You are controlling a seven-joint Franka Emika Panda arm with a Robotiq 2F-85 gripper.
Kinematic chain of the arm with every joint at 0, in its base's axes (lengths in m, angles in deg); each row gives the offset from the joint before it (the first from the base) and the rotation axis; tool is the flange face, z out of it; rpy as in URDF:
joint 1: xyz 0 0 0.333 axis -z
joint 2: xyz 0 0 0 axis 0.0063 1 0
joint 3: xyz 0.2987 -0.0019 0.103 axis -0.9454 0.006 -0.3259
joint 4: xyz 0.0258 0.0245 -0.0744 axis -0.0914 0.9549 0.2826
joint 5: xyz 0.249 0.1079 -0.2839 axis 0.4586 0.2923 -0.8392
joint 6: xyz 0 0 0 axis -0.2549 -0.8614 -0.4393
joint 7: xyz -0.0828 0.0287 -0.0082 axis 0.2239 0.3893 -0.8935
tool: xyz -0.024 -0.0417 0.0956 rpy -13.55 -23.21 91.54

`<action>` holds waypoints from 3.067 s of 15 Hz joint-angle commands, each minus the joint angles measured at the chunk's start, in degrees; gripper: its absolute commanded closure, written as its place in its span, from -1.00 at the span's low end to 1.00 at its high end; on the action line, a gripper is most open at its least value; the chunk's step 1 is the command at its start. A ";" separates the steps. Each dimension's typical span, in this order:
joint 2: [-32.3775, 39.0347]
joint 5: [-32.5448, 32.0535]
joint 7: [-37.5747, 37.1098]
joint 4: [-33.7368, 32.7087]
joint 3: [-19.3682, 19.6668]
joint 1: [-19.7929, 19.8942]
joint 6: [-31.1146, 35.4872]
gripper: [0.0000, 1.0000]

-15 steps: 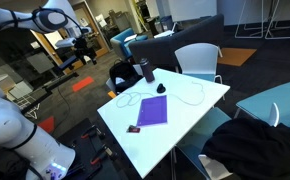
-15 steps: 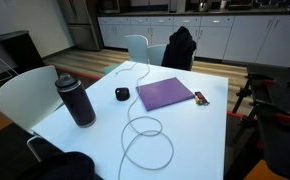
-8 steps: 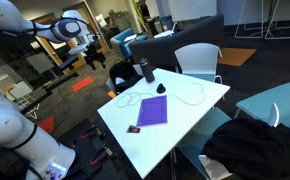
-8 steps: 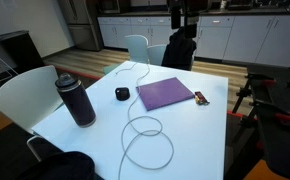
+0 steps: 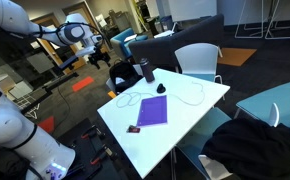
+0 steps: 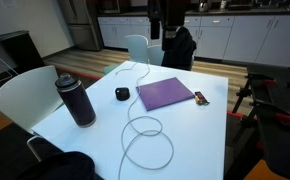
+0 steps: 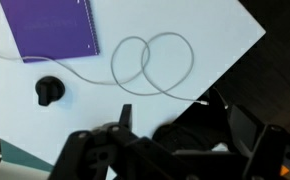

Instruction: Place the cable's left and right ends in the center

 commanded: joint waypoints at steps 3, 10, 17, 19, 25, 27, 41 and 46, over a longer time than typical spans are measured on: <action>5.45 8.29 19.68 4.59 -1.71 1.25 20.51 -1.00; 15.43 29.01 51.74 1.42 -20.53 15.33 27.50 -1.00; 17.25 24.35 50.33 0.99 -17.48 12.96 27.84 -1.00; 18.77 21.11 50.69 0.50 -16.35 12.58 26.27 -1.00; 26.64 14.90 62.09 -1.23 -15.93 14.32 25.10 -1.00; 29.61 12.15 65.44 -1.85 -15.01 14.21 26.18 -1.00; 39.80 3.94 71.60 -6.63 -13.94 12.52 27.43 -1.00; 47.00 -2.01 72.84 -12.01 -15.50 10.54 33.20 -1.00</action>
